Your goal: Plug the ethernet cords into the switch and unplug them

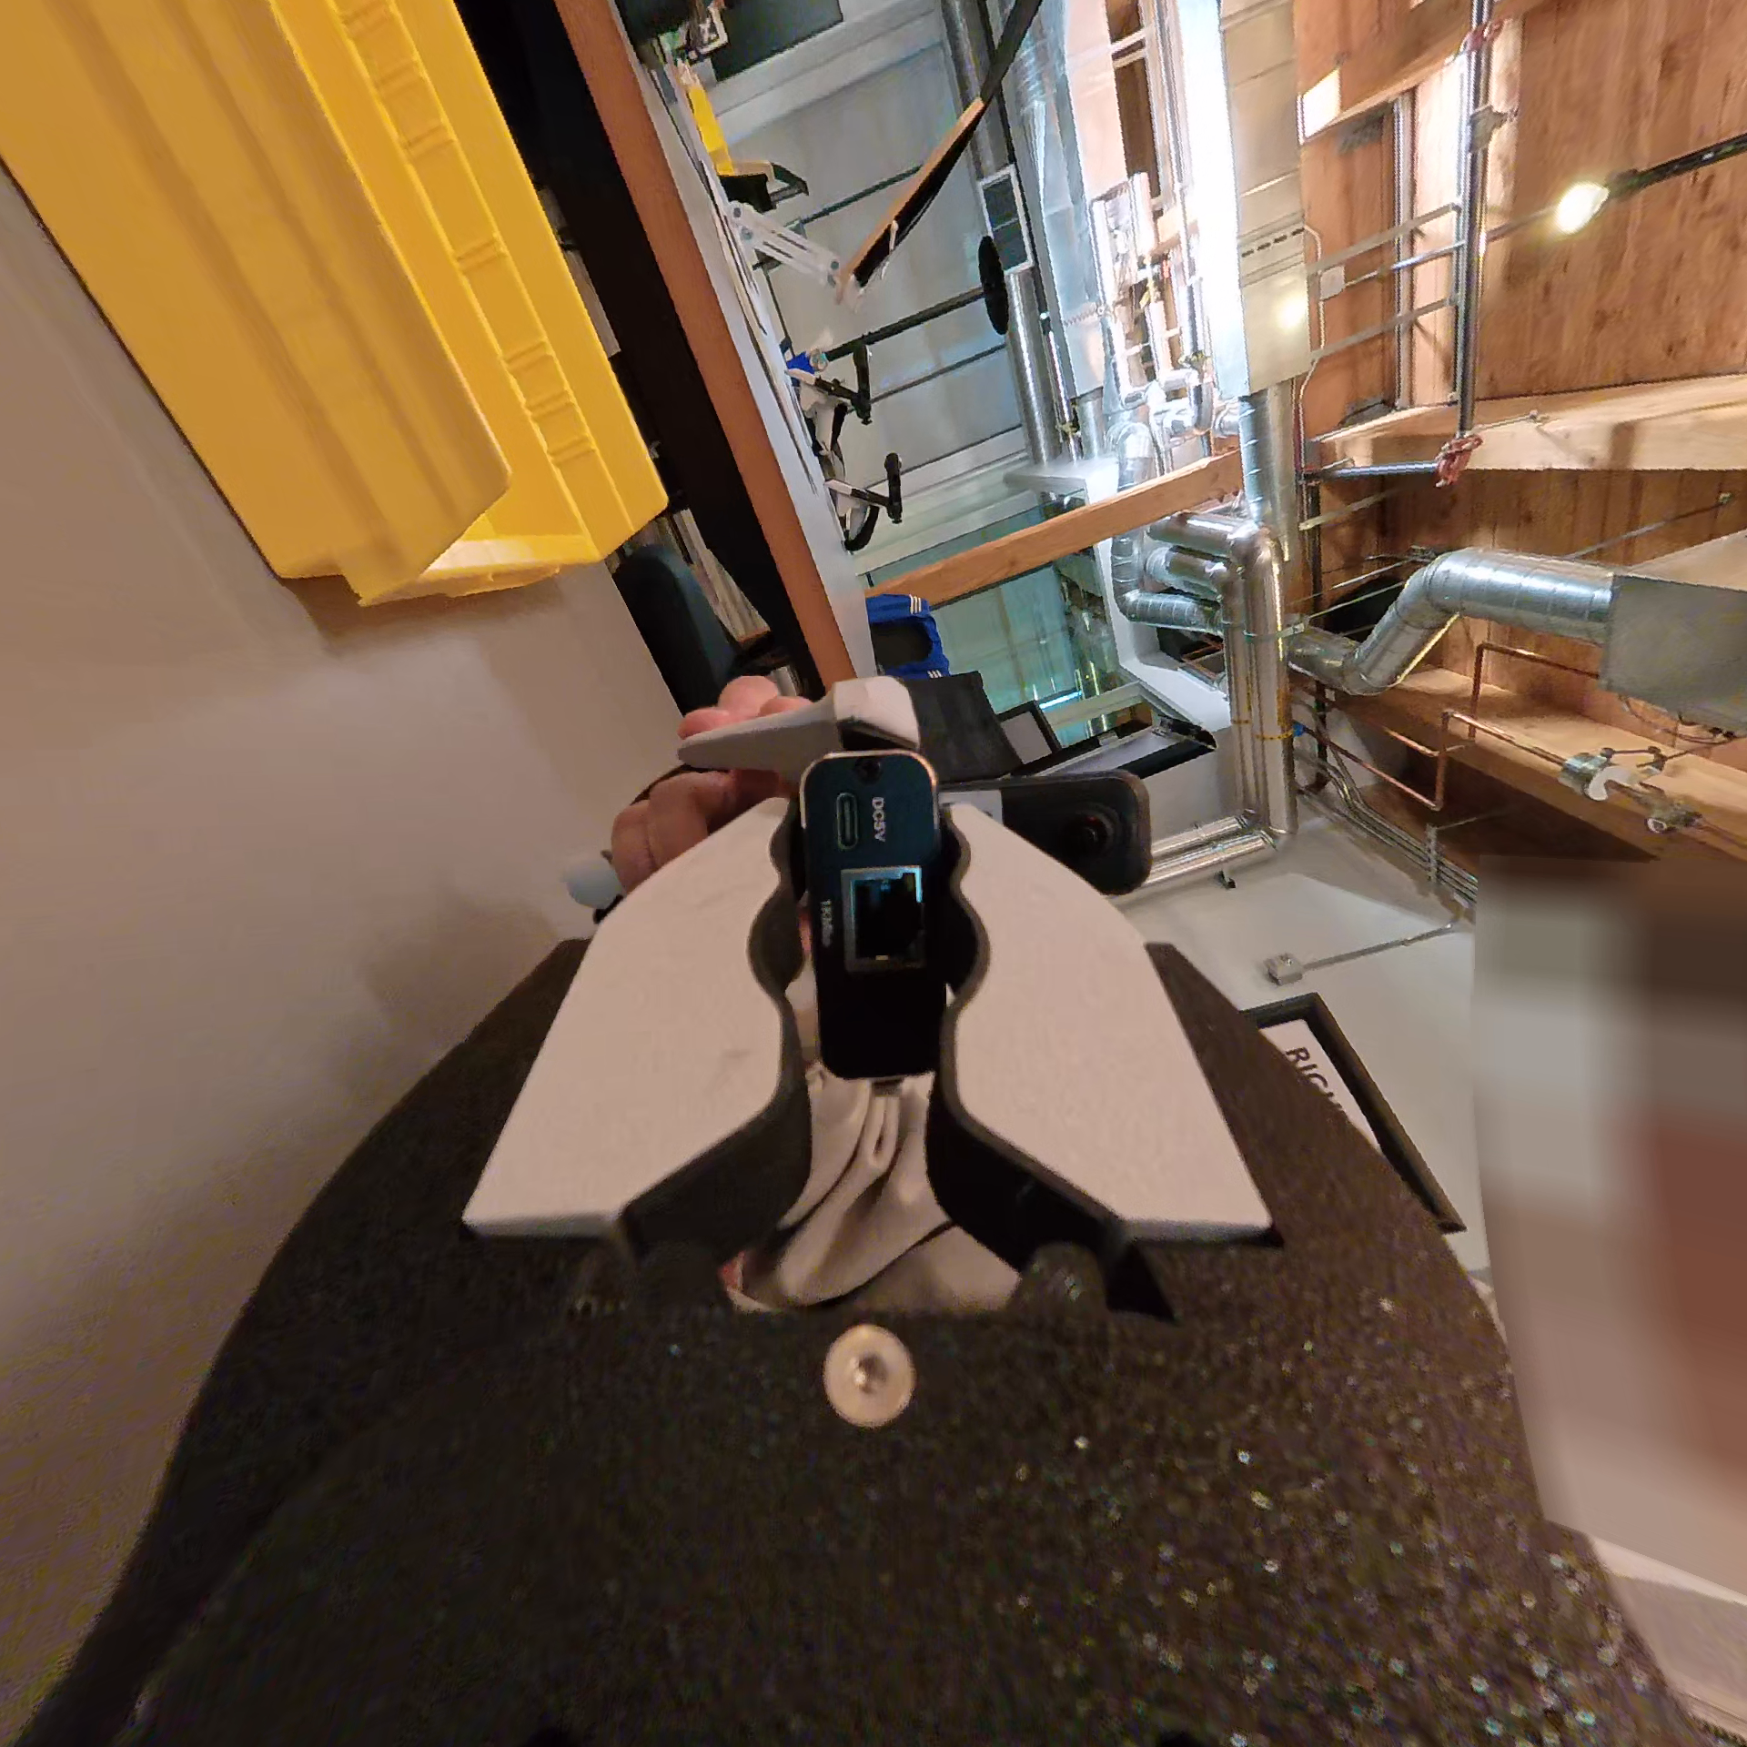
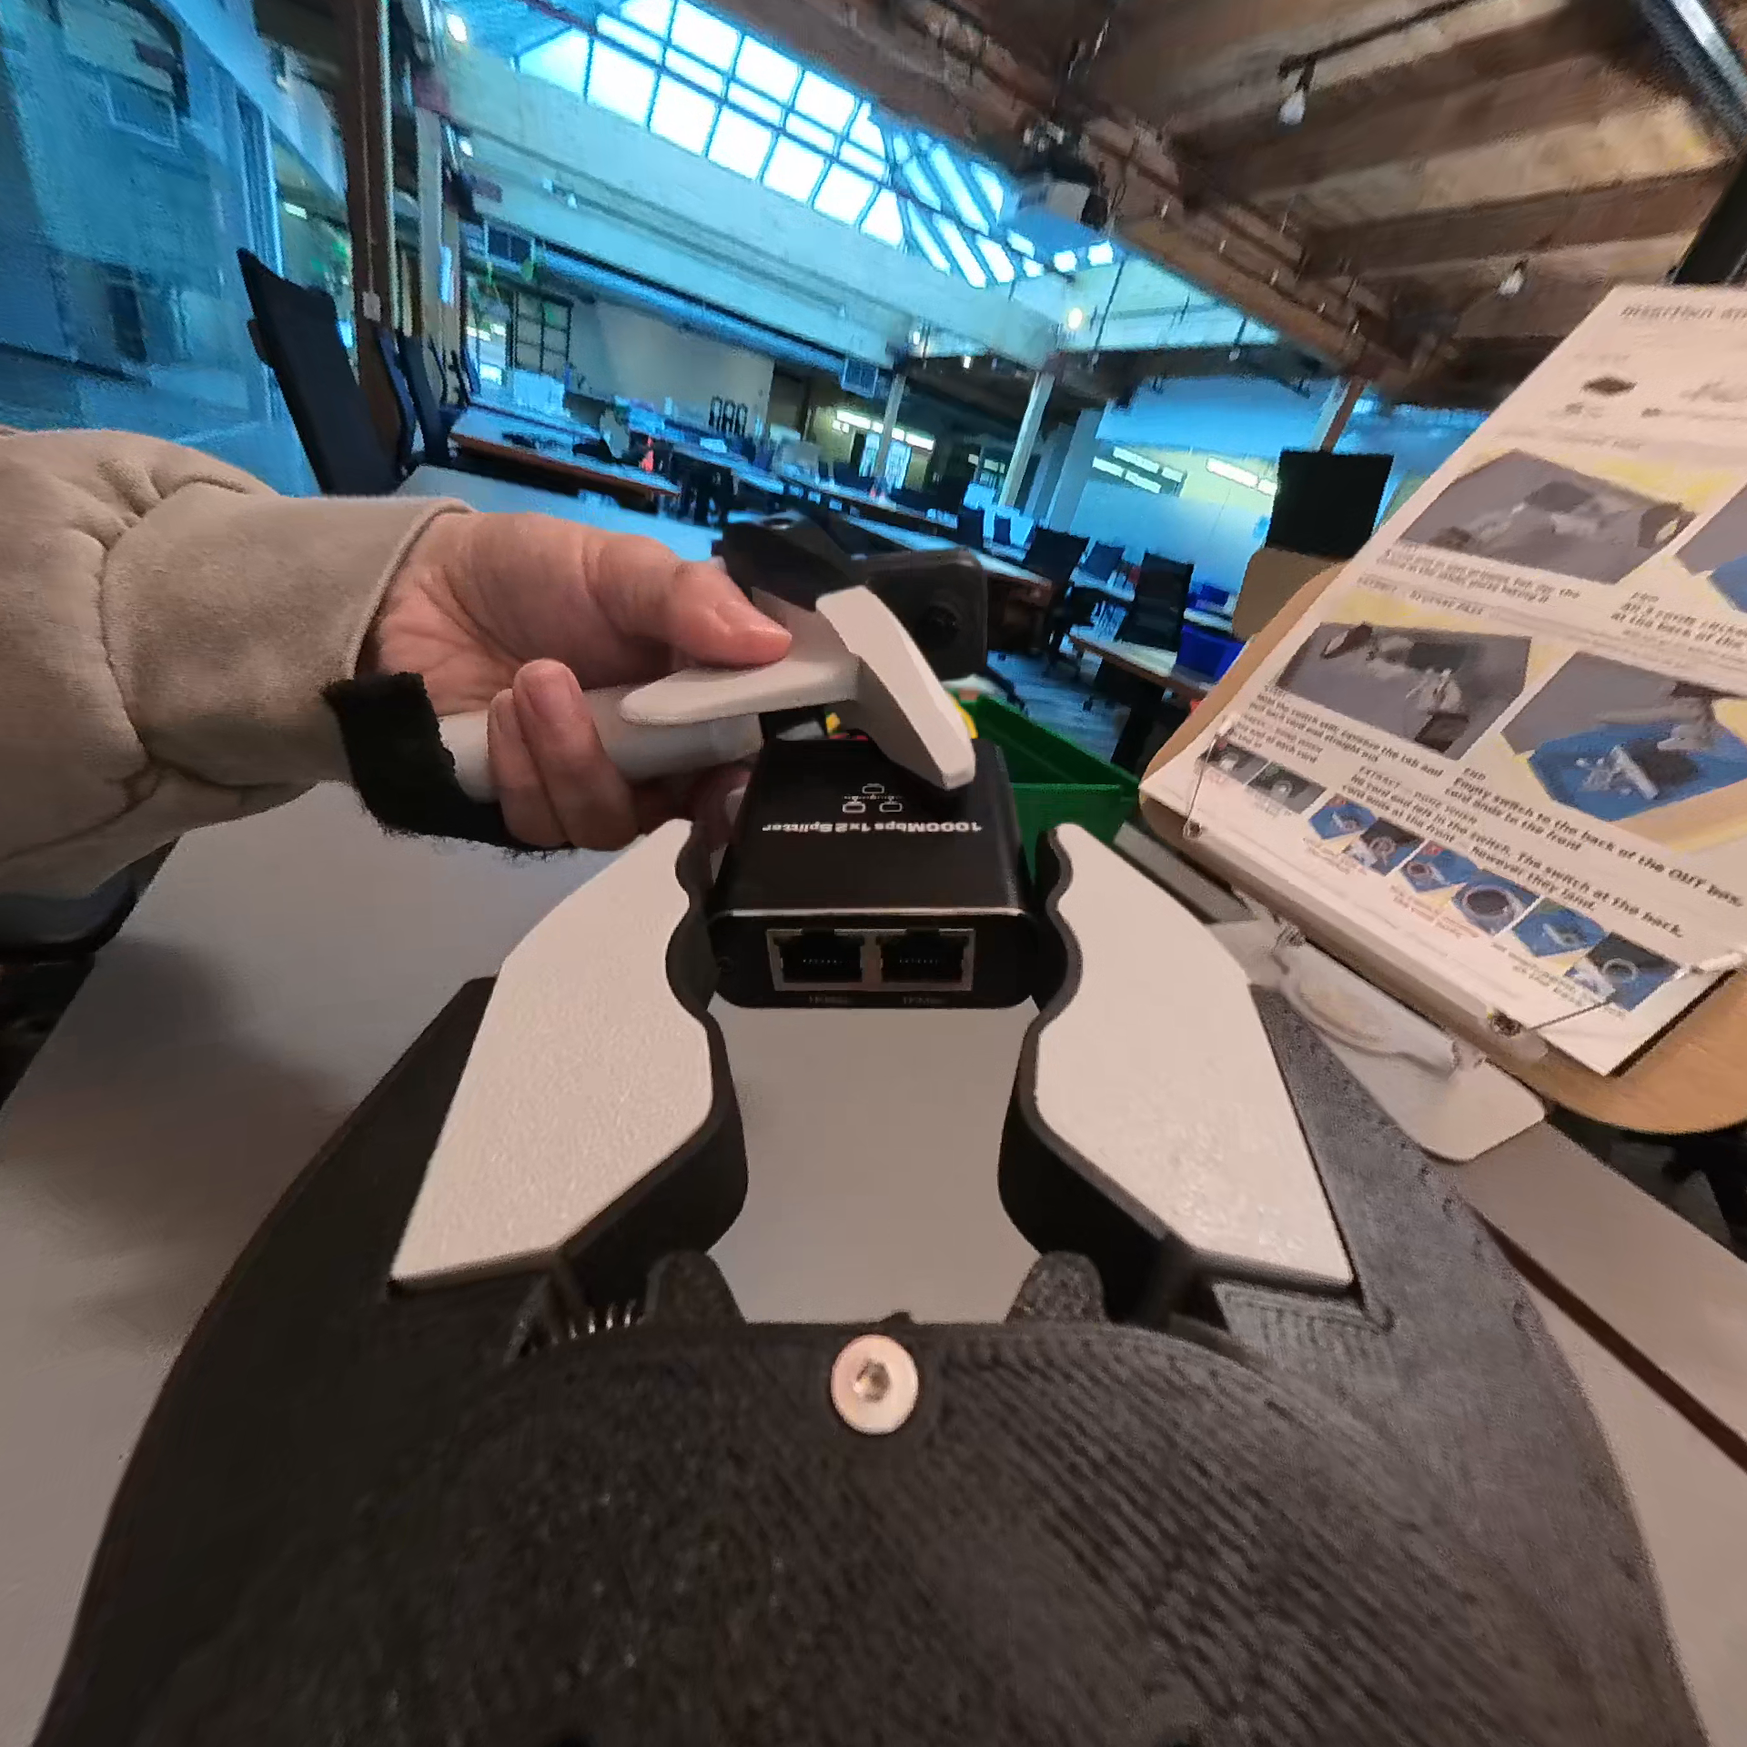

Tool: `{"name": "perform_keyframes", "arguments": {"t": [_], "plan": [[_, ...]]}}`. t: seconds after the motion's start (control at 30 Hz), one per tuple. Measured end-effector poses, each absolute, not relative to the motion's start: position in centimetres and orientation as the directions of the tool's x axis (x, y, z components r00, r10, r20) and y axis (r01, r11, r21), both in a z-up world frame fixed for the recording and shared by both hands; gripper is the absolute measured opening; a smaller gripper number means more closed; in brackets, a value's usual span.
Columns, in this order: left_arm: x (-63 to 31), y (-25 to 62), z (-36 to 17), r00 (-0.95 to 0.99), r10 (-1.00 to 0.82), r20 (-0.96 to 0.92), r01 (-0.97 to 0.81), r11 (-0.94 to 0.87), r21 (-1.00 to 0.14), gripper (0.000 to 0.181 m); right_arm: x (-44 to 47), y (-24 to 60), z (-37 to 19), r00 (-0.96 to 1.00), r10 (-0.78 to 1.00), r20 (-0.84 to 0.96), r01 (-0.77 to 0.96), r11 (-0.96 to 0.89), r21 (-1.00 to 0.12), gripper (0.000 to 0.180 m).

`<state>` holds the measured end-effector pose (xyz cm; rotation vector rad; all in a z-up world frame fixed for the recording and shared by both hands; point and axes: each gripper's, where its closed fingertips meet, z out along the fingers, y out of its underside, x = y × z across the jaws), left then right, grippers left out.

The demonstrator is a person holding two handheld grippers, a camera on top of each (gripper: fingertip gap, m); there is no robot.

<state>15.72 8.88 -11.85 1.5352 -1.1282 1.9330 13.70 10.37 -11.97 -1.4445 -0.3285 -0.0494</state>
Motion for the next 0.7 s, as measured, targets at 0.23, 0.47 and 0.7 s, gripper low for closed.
{"name": "perform_keyframes", "arguments": {"t": [0.23, 0.47, 0.7], "plan": [[15.0, 8.8, -12.1, -0.327, -0.151, 0.933, -0.746, -0.564, -0.353, 0.027, 13.1, 9.9, -12.1, 0.946, 0.240, 0.218, 0.198, 0.107, -0.974, 0.066], [13.8, 9.9, -13.4, -0.339, -0.315, 0.886, -0.747, -0.483, -0.458, 0.051, 13.7, 9.1, -12.0, 0.944, 0.270, 0.191, 0.168, 0.105, -0.980, 0.065], [12.9, 8.7, -12.3, -0.454, -0.292, 0.842, -0.687, -0.487, -0.540, 0.054, 13.1, 8.8, -11.5, 0.933, 0.347, 0.093, 0.048, 0.136, -0.990, 0.065]]}}
